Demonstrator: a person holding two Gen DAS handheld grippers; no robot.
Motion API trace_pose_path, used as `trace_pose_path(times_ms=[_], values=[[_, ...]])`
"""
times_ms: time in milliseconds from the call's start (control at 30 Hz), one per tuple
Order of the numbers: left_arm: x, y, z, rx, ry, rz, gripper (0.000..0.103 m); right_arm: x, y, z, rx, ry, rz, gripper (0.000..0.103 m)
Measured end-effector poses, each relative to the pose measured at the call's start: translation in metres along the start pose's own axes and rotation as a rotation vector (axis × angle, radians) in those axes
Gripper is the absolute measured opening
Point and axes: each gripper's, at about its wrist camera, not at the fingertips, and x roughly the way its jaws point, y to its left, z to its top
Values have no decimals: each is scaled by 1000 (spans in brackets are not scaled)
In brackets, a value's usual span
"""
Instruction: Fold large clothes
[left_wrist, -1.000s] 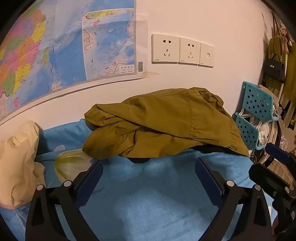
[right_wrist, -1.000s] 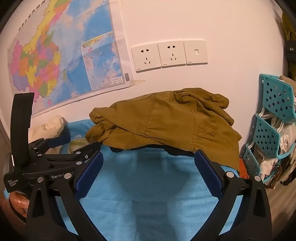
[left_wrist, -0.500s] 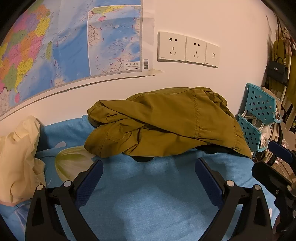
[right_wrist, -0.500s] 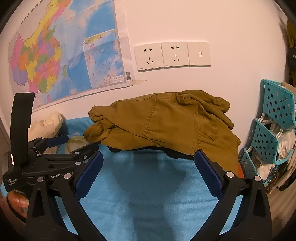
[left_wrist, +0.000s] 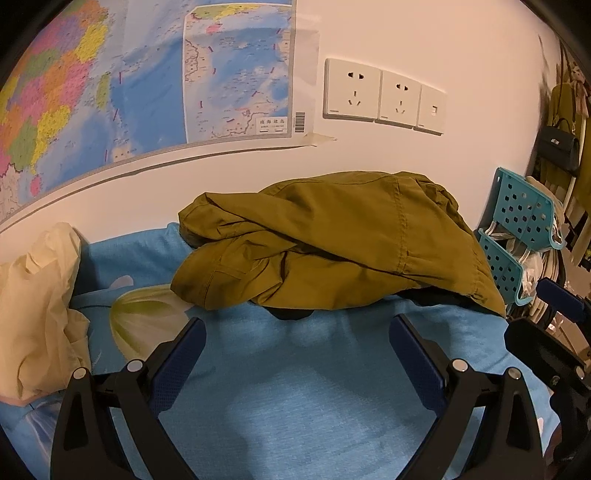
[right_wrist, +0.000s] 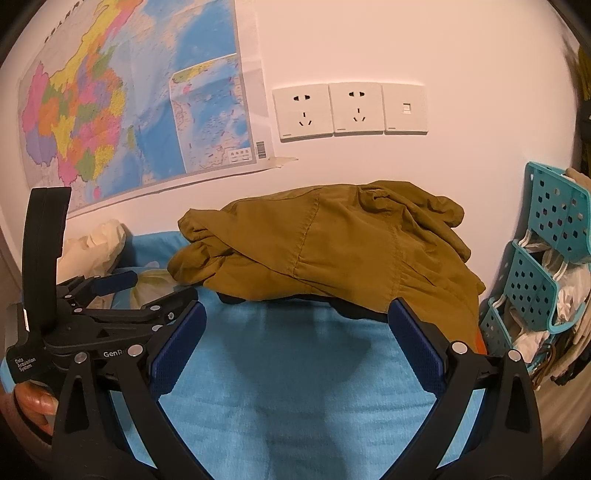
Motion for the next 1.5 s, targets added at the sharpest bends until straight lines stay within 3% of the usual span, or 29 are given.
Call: trace_pose_path(times_ms=[833, 1500], values=[[7, 7, 5, -31, 9, 17, 96, 14, 12, 9, -50, -2, 14, 97], [35, 32, 11, -86, 89, 30, 96, 39, 19, 19, -84, 35, 26, 97]])
